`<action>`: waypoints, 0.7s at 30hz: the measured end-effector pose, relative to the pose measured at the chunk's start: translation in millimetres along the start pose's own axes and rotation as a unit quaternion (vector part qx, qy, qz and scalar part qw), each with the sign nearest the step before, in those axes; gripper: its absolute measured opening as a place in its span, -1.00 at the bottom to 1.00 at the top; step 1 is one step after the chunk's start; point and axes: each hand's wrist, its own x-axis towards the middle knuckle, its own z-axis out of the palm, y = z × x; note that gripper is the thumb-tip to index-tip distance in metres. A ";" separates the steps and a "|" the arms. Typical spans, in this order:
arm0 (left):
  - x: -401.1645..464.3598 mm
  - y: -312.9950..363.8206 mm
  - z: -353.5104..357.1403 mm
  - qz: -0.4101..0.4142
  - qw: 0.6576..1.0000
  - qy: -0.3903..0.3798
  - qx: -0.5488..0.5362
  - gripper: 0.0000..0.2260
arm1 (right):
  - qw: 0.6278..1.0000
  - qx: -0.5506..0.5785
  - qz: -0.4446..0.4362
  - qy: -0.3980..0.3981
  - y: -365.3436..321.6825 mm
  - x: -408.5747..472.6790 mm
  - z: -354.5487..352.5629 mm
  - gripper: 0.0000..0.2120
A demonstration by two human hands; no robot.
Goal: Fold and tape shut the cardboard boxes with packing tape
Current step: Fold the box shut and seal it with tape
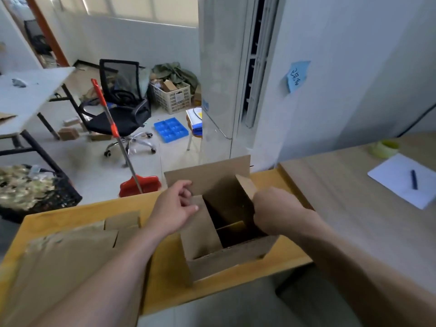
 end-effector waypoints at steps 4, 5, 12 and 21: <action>-5.8 -19.4 -4.7 0.004 0.992 0.092 -0.086 -0.15 | 0.991 0.023 -0.010 -0.128 -11.4 6.3 12.4 -0.64; -4.7 -21.7 -6.3 -0.011 0.988 0.107 -0.113 -0.09 | 0.987 0.063 -0.016 -0.146 -7.7 5.3 10.7 -0.54; 17.8 -19.0 -16.8 -0.061 0.963 0.041 -0.260 -0.55 | 0.865 0.435 -0.116 -0.221 35.9 -39.1 -10.8 -0.50; 21.1 -37.3 6.7 -0.072 0.981 -0.032 -0.174 -0.85 | 0.900 0.362 0.212 0.118 27.0 -19.7 54.6 -0.26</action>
